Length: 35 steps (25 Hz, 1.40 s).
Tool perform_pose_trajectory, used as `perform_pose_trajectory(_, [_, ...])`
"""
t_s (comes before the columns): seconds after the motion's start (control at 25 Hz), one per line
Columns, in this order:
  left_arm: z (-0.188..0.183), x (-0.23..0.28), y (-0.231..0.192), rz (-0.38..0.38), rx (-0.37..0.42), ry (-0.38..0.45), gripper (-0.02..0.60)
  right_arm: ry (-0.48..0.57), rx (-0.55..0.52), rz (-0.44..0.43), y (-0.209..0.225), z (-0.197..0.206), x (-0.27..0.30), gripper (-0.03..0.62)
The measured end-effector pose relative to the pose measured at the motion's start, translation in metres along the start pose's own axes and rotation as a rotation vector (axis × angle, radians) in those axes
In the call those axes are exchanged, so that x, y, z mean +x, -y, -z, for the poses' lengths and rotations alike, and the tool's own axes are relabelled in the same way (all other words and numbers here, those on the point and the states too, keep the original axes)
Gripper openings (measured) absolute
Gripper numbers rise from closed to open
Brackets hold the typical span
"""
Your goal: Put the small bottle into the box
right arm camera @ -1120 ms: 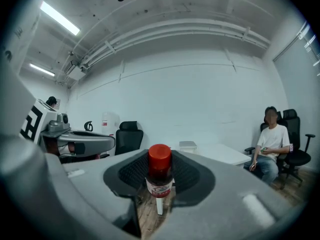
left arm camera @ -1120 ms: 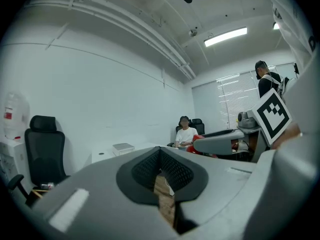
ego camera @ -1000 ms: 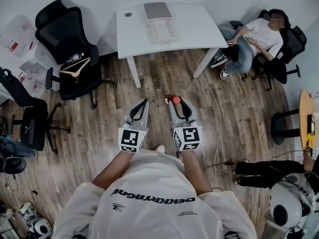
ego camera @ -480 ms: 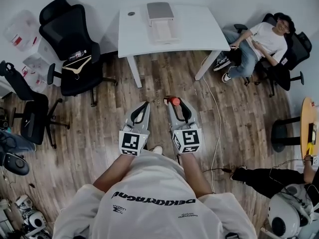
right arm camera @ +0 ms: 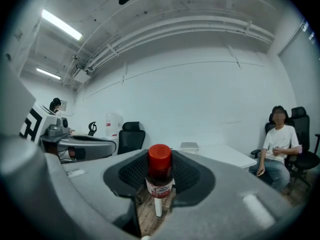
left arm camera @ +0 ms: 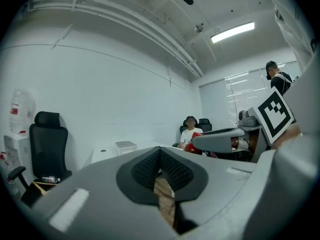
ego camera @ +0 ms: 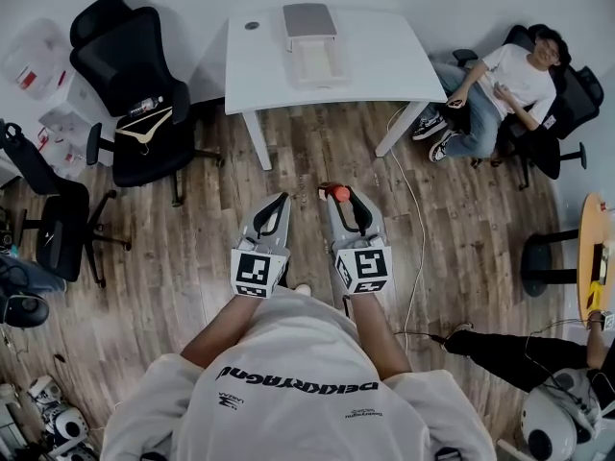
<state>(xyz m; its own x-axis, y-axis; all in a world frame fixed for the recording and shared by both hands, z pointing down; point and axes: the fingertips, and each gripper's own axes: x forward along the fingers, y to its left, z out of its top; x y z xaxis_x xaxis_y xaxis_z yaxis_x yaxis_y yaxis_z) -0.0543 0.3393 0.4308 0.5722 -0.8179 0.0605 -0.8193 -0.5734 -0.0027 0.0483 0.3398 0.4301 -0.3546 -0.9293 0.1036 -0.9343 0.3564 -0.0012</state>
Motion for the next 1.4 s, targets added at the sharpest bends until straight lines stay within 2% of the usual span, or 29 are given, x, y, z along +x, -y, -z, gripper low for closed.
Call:
perform_pose_trajectory(0.32, [0.010, 0.047, -0.030, 0.010, -0.026, -0.014, 0.006, -0.014, -0.005, 0.004, 0.018, 0.004, 0.051, 0.135])
perform_pose_trajectory(0.48, [0.010, 0.081, -0.054, 0.018, -0.009, -0.017, 0.006, -0.025, -0.003, 0.013, 0.032, 0.003, 0.091, 0.135])
perform_pose_trajectory(0.8, [-0.004, 0.148, -0.102, 0.056, -0.020, -0.029, 0.006, -0.034, 0.008, 0.043, 0.058, -0.014, 0.163, 0.135])
perform_pose_trajectory(1.4, [-0.019, 0.239, -0.166, 0.140, -0.007, -0.030, 0.006, -0.040, 0.027, 0.110, 0.093, -0.031, 0.269, 0.135])
